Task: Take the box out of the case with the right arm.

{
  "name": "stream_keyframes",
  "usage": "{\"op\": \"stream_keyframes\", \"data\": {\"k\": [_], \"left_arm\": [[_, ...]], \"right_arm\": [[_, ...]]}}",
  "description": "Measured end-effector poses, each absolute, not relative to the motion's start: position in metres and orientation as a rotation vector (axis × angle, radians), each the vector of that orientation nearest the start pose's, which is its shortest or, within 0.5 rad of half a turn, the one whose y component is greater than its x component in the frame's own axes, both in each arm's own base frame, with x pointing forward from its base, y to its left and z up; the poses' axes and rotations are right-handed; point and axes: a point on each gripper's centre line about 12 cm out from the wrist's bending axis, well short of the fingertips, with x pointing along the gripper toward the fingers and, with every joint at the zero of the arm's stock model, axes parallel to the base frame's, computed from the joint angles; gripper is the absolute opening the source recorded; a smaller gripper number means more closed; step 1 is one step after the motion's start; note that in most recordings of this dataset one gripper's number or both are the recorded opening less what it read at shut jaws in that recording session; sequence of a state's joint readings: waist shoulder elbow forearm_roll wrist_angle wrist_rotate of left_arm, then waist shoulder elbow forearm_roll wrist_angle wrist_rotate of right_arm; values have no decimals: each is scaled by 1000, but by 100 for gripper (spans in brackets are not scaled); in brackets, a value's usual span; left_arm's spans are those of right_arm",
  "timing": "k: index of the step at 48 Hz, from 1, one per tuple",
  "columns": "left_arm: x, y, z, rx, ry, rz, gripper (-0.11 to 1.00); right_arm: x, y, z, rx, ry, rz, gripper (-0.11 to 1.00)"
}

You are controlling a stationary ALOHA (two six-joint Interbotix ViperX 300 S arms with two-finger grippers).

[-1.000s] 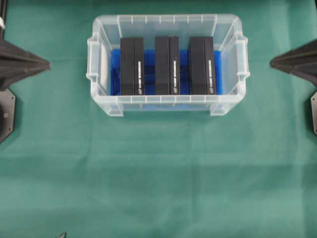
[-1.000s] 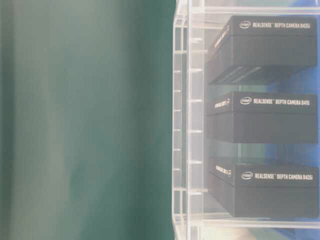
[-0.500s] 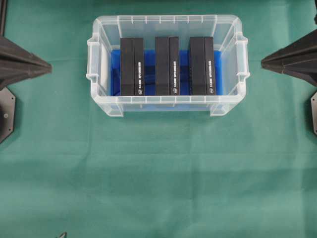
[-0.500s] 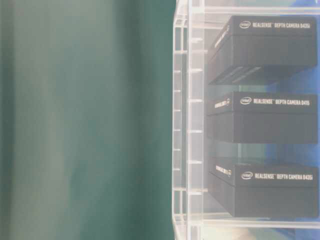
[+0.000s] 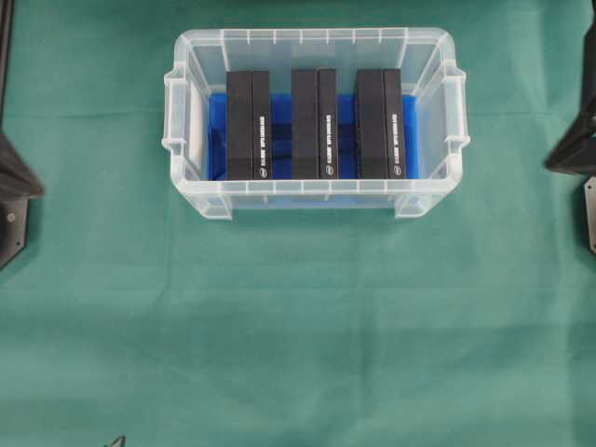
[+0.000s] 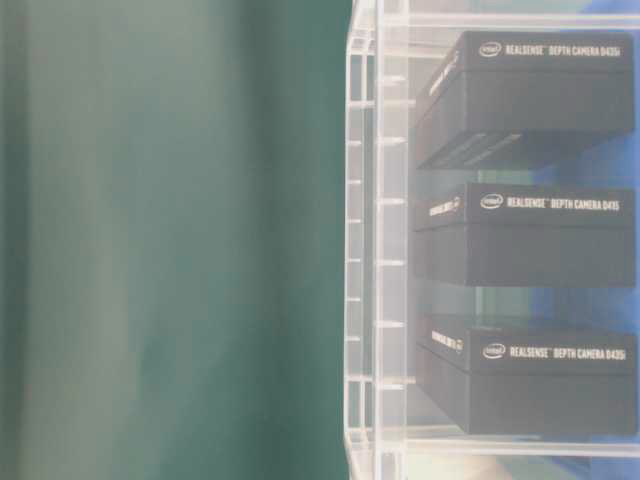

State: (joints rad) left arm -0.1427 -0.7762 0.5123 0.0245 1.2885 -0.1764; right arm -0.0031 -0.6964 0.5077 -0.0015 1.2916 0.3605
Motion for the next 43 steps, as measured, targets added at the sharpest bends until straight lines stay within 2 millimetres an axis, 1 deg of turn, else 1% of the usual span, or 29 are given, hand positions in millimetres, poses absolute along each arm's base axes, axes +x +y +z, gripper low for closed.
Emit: {"op": "stream_keyframes", "data": {"k": [3,7,18,25,29,36,43], "left_arm": [[178,-25,360,-57,1079,-27,0],[175,-26,359,-54,1113,-28,0],[173,-27,359,-51,1124,-29,0],[174,-27,358,-49,1128,-29,0],[174,-27,359,-49,1127,-30,0],[174,-27,358,-50,1128,-29,0],[174,-27,358,-50,1128,-29,0]], "right_arm": [[197,-1,344,324,1156,-218,0],[196,-1,343,322,1200,-227,0],[197,-1,344,323,1207,-230,0],[197,-1,344,370,1204,-263,0],[197,-1,343,442,1201,-316,0],[197,-1,340,639,1192,-473,0],[196,-2,338,903,1160,-706,0]]}}
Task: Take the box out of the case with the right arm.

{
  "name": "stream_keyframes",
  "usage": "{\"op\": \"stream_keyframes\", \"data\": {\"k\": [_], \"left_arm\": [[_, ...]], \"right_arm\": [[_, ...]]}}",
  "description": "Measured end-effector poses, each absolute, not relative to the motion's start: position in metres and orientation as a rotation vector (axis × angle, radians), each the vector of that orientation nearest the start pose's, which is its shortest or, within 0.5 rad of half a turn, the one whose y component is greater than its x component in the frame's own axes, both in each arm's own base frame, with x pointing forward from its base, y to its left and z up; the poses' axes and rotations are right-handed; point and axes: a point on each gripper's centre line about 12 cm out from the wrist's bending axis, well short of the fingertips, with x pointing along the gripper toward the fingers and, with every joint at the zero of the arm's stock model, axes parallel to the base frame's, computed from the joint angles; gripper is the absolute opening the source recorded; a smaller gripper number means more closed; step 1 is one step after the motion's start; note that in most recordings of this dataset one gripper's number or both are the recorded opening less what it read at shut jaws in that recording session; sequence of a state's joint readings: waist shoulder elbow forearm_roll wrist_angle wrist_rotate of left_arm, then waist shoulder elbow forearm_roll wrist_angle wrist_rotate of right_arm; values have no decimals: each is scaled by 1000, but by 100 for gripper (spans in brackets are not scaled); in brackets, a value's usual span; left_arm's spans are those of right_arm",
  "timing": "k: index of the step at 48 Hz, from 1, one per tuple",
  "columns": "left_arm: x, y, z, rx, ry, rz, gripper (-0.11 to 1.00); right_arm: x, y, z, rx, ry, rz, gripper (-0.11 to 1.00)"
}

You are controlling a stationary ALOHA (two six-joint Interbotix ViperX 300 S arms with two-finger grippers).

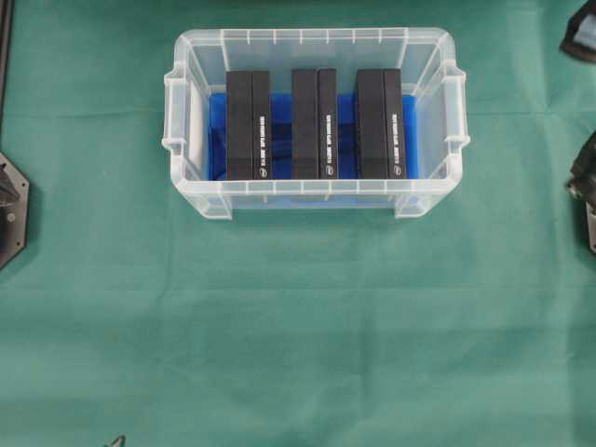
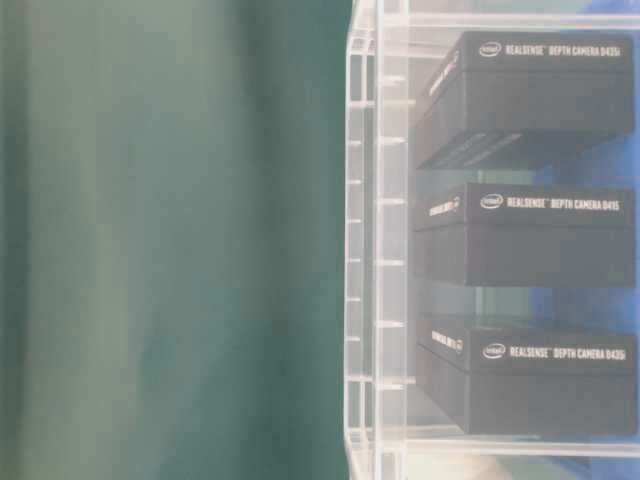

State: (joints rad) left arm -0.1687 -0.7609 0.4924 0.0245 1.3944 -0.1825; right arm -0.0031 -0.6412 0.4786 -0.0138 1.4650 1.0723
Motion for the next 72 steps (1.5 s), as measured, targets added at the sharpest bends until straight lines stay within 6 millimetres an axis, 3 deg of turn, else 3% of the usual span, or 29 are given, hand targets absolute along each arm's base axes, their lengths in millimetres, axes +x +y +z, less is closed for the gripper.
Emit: {"op": "stream_keyframes", "data": {"k": [8,21,36,56,72], "left_arm": [[174,-27,358,-50,1128,-29,0],[174,-27,358,-50,1128,-29,0],[174,-27,358,-50,1128,-29,0],[174,-27,358,-50,1128,-29,0],[175,-27,358,-49,1127,-30,0]], "right_arm": [[193,-2,337,1086,1117,-867,0],[195,-2,337,1252,1032,-982,0],[193,-12,337,1237,998,-1033,0],[189,-56,332,1205,985,-1126,0],[190,-78,326,1162,1012,-1138,0]]}}
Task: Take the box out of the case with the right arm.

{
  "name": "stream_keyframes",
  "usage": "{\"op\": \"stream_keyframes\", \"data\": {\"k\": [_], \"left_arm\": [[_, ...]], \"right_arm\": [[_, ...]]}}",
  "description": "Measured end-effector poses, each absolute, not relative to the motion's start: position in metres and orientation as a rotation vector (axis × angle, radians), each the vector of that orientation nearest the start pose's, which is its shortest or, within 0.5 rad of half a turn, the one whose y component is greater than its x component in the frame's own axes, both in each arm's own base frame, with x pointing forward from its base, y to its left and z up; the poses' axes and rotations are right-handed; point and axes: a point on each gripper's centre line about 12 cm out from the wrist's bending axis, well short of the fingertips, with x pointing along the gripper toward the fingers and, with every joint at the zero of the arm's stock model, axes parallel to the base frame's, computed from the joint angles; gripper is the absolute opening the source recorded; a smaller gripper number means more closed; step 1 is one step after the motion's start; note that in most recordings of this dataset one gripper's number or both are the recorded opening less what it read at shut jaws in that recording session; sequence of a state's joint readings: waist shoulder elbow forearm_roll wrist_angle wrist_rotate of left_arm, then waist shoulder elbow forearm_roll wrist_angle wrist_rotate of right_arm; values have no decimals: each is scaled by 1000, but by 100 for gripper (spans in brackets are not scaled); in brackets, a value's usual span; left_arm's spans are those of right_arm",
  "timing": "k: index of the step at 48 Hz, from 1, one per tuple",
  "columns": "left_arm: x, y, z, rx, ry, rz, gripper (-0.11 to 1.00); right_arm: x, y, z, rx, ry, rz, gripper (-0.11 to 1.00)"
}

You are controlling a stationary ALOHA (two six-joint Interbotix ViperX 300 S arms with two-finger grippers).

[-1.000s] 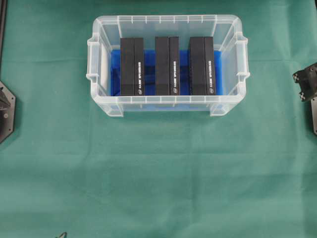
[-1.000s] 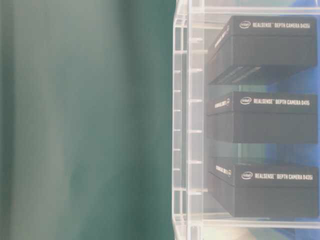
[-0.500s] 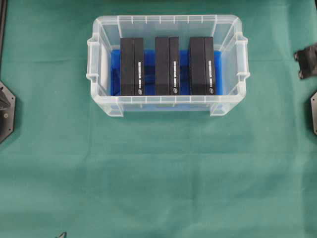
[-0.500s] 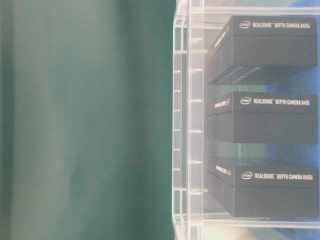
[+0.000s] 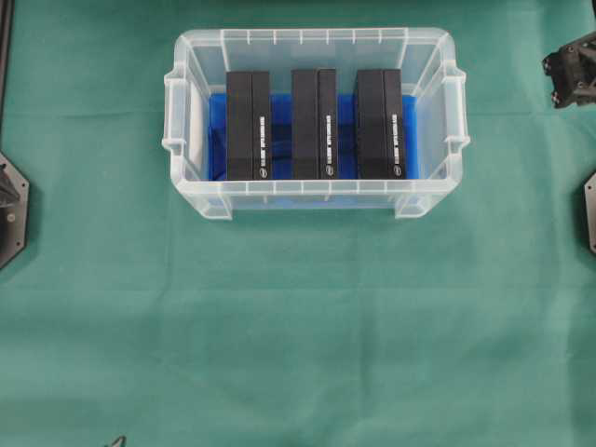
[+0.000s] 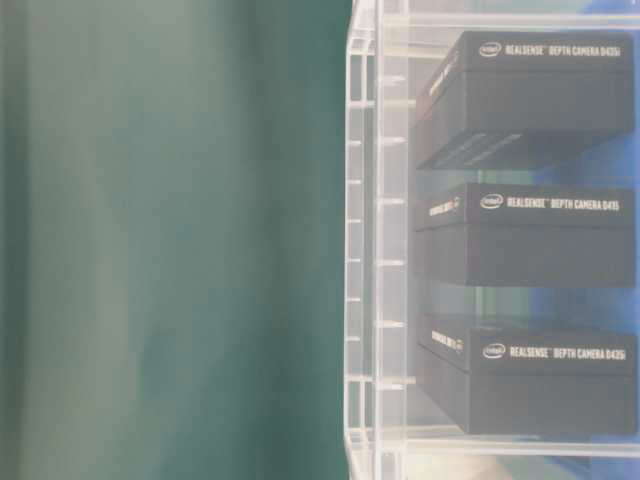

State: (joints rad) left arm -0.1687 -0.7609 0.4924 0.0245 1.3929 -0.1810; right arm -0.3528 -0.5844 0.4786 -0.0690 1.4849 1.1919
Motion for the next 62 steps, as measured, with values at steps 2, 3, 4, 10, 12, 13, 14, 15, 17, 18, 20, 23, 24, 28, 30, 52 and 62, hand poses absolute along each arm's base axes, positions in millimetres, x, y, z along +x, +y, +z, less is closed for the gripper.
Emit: {"op": "stream_keyframes", "data": {"k": [2,3,4,10,12,13,14,15,17,18,20,23,24,28,30,52,62], "left_arm": [[174,-27,358,-50,1128,-29,0],[174,-27,358,-50,1128,-29,0],[175,-27,358,-52,1128,-28,0],[174,-27,358,-51,1128,-29,0],[174,-27,358,-50,1128,-30,0],[174,-27,358,-50,1128,-30,0],[174,-27,358,-50,1128,-29,0],[174,-27,358,-50,1128,-29,0],[175,-27,358,-50,1130,-28,0],[174,-27,358,-50,1128,-30,0],[175,-27,358,-49,1130,-30,0],[174,-27,358,-50,1128,-29,0],[174,-27,358,-50,1128,-30,0],[174,-27,358,-50,1128,-29,0],[174,-27,358,-50,1128,-29,0],[174,-27,358,-52,1130,-28,0],[174,-27,358,-53,1133,-26,0]], "right_arm": [[190,-81,325,1165,1007,-1143,0],[189,-82,325,1166,1007,-1144,0],[190,-83,326,1168,1002,-1145,0],[190,-85,325,1171,998,-1152,0],[190,-85,325,1173,999,-1153,0],[190,-85,325,1173,998,-1152,1],[190,-85,325,1173,999,-1153,1],[190,-85,325,1174,999,-1154,1],[190,-85,325,1174,999,-1154,4],[189,-85,325,1175,997,-1153,6],[190,-85,325,1177,997,-1156,13],[190,-85,325,1176,996,-1158,28],[190,-86,325,1175,994,-1158,34],[189,-87,325,1164,991,-1166,61],[189,-88,325,1158,989,-1173,73],[194,-92,318,1146,1005,-1211,95],[194,-92,318,1168,989,-1227,95]]}}
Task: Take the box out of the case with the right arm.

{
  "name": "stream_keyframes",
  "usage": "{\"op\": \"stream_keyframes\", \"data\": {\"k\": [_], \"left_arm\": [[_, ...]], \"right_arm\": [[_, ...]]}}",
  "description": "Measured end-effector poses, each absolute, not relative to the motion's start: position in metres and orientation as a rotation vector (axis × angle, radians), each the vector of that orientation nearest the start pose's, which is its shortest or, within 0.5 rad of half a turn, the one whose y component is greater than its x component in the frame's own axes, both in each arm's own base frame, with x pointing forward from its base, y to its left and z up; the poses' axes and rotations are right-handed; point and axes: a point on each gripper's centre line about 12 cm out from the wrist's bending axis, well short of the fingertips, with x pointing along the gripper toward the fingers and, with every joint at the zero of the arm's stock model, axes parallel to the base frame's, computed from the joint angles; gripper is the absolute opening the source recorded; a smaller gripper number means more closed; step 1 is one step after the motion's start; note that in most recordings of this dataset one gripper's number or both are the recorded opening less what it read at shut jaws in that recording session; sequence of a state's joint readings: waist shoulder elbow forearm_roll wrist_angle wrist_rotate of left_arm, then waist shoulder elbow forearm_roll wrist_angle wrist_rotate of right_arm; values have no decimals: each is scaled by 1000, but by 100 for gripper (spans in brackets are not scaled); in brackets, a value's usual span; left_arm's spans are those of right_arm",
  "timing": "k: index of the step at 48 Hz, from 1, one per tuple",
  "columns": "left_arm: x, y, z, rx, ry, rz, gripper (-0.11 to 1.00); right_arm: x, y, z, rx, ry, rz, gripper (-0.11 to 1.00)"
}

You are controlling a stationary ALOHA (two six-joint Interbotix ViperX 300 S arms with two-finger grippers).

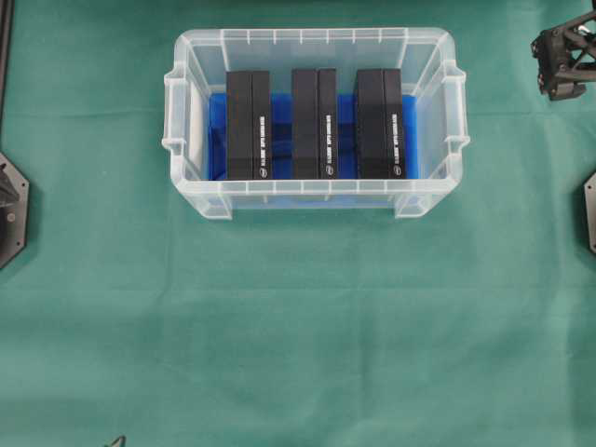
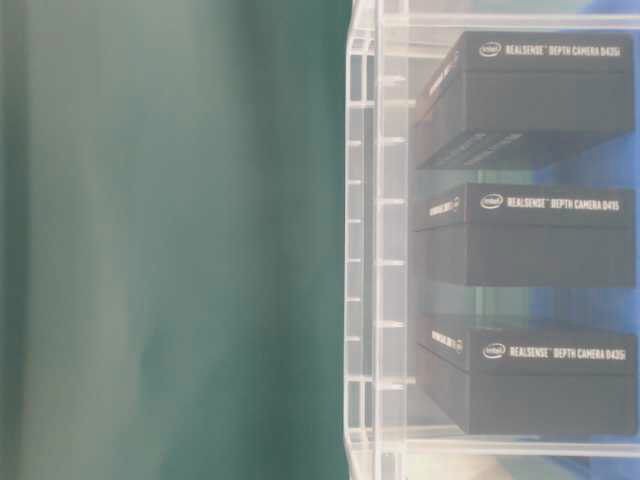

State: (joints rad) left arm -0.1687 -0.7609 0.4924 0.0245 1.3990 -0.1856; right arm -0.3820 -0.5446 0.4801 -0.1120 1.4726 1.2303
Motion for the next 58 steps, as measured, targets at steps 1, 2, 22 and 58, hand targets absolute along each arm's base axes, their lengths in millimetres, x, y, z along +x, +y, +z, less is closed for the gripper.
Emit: {"op": "stream_keyframes", "data": {"k": [1,2,22,58], "left_arm": [[174,-27,358,-52,1134,-27,0],[174,-27,358,-53,1133,-26,0],[171,-26,357,-38,1160,-21,0],[164,-24,358,-11,1179,-29,0]], "right_arm": [[194,-92,318,1169,989,-1228,95],[193,-92,318,1170,987,-1227,95],[191,-91,319,1204,961,-1252,95],[330,-90,317,1221,958,-1212,95]]}}
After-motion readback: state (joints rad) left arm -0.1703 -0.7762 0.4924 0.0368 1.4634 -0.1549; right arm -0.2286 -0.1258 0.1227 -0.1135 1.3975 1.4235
